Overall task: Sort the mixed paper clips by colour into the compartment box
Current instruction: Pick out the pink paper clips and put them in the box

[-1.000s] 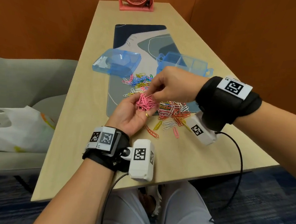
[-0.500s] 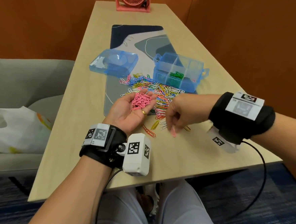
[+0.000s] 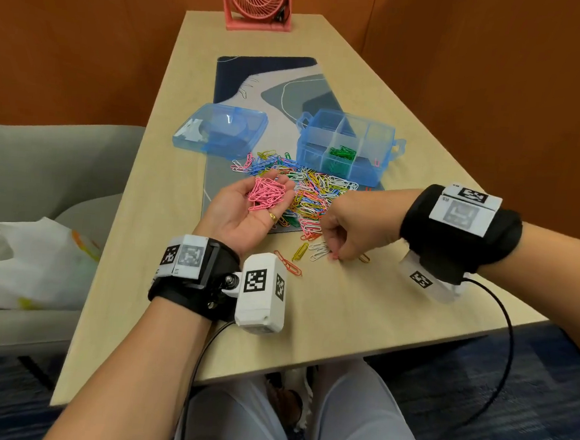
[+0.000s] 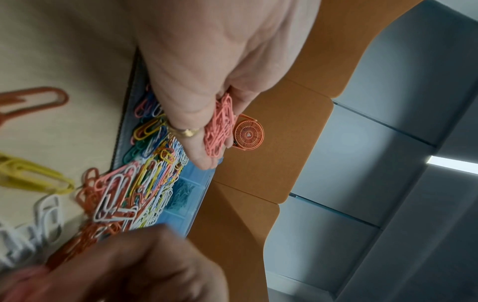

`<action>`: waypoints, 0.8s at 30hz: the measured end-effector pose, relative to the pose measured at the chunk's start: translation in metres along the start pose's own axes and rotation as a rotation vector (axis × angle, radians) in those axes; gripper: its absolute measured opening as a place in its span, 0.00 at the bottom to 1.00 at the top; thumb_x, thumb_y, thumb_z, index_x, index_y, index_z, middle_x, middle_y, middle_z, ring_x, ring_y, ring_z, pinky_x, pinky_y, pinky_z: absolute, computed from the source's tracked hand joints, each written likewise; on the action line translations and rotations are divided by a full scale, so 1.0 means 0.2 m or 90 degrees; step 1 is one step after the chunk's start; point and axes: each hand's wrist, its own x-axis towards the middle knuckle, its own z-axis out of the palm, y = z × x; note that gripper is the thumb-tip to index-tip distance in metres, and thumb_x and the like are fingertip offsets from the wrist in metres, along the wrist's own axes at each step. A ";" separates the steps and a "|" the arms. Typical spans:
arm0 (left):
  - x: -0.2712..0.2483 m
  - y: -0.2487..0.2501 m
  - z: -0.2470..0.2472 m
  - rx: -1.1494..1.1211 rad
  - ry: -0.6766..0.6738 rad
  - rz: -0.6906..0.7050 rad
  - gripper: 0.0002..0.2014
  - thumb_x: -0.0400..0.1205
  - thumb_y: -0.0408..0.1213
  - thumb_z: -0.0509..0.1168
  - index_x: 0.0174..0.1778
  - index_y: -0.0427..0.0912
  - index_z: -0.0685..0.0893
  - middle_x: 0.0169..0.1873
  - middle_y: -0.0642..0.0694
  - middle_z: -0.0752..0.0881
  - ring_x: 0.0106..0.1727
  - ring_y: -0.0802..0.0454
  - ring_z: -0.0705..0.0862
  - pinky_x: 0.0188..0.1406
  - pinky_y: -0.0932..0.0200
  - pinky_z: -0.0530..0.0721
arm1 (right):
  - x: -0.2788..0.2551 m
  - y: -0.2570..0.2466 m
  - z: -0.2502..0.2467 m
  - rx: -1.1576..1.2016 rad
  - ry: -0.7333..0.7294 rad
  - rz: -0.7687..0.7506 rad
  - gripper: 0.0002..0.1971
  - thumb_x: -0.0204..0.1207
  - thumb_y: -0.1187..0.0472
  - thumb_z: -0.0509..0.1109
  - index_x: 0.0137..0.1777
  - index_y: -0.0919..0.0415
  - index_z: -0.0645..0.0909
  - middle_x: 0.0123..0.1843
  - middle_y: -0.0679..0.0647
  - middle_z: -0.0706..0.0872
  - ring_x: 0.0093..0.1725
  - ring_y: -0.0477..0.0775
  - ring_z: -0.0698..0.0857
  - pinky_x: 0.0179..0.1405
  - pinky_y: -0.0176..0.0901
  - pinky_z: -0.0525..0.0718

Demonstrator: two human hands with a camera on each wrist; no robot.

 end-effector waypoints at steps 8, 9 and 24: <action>0.04 0.03 0.00 -0.010 0.018 0.004 0.19 0.89 0.37 0.47 0.48 0.28 0.80 0.47 0.32 0.83 0.50 0.38 0.81 0.60 0.45 0.77 | 0.06 0.02 -0.05 -0.005 0.077 0.024 0.11 0.74 0.64 0.70 0.53 0.56 0.88 0.31 0.37 0.78 0.31 0.38 0.77 0.34 0.31 0.77; 0.05 0.03 0.00 -0.011 0.019 0.003 0.19 0.89 0.37 0.48 0.49 0.28 0.80 0.47 0.31 0.83 0.50 0.38 0.82 0.60 0.45 0.77 | 0.06 0.02 -0.04 -0.012 0.066 0.023 0.09 0.74 0.65 0.70 0.52 0.56 0.88 0.31 0.37 0.78 0.30 0.38 0.77 0.32 0.29 0.75; 0.07 0.05 -0.05 -0.011 0.002 0.013 0.17 0.89 0.37 0.49 0.51 0.30 0.81 0.47 0.32 0.84 0.53 0.39 0.82 0.60 0.45 0.79 | 0.09 0.04 -0.06 -0.007 0.063 0.049 0.07 0.74 0.62 0.71 0.39 0.49 0.86 0.30 0.37 0.79 0.30 0.38 0.77 0.28 0.29 0.73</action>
